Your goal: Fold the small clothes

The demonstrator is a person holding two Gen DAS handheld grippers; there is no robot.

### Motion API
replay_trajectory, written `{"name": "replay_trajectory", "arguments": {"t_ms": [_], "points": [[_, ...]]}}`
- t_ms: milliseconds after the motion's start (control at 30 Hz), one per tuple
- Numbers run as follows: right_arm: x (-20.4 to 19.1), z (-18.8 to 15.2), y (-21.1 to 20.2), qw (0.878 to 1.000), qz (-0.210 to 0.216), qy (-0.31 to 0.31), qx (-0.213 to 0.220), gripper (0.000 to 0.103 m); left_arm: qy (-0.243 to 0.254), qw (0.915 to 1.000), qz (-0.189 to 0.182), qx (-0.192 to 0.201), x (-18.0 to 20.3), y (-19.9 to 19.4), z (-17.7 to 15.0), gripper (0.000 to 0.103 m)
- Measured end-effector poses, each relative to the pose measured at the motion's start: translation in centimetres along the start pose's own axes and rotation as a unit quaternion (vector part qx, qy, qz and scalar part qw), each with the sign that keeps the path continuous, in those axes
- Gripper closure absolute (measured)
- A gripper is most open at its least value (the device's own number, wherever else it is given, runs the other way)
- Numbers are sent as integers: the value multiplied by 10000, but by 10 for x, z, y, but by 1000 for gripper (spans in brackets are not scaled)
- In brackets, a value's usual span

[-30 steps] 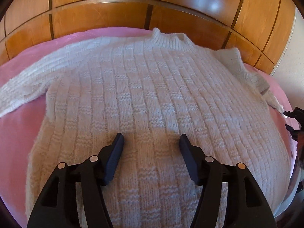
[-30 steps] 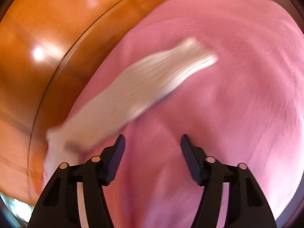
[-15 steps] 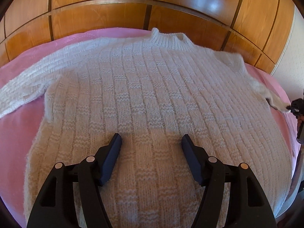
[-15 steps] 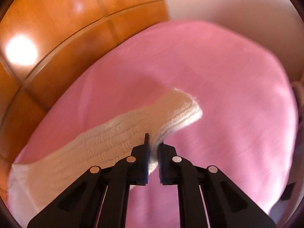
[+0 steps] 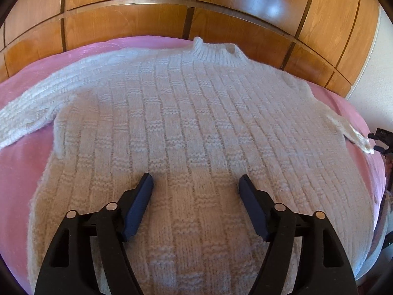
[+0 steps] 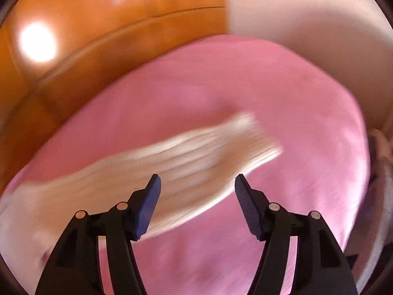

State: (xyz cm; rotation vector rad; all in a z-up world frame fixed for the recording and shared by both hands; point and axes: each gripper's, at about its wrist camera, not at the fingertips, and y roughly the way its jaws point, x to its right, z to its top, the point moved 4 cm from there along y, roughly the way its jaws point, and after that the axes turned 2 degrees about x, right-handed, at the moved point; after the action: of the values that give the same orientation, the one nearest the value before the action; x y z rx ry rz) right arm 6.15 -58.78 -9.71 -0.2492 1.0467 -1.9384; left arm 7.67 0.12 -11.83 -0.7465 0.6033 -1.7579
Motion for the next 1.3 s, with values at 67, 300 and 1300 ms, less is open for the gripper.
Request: {"name": "replay_trajectory", "arguments": {"t_ms": [67, 300, 1300], "points": [[-37, -18, -10, 9966, 720, -346, -220, 48, -4, 10000, -14, -4, 0, 0, 0, 31], [-150, -100, -5, 9646, 2212, -762, -1214, 60, -352, 9992, -194, -77, -10, -24, 3, 31], [-133, -232, -90, 9572, 1135, -2651, -224, 51, -364, 9951, 860, -323, -88, -126, -98, 85]]}}
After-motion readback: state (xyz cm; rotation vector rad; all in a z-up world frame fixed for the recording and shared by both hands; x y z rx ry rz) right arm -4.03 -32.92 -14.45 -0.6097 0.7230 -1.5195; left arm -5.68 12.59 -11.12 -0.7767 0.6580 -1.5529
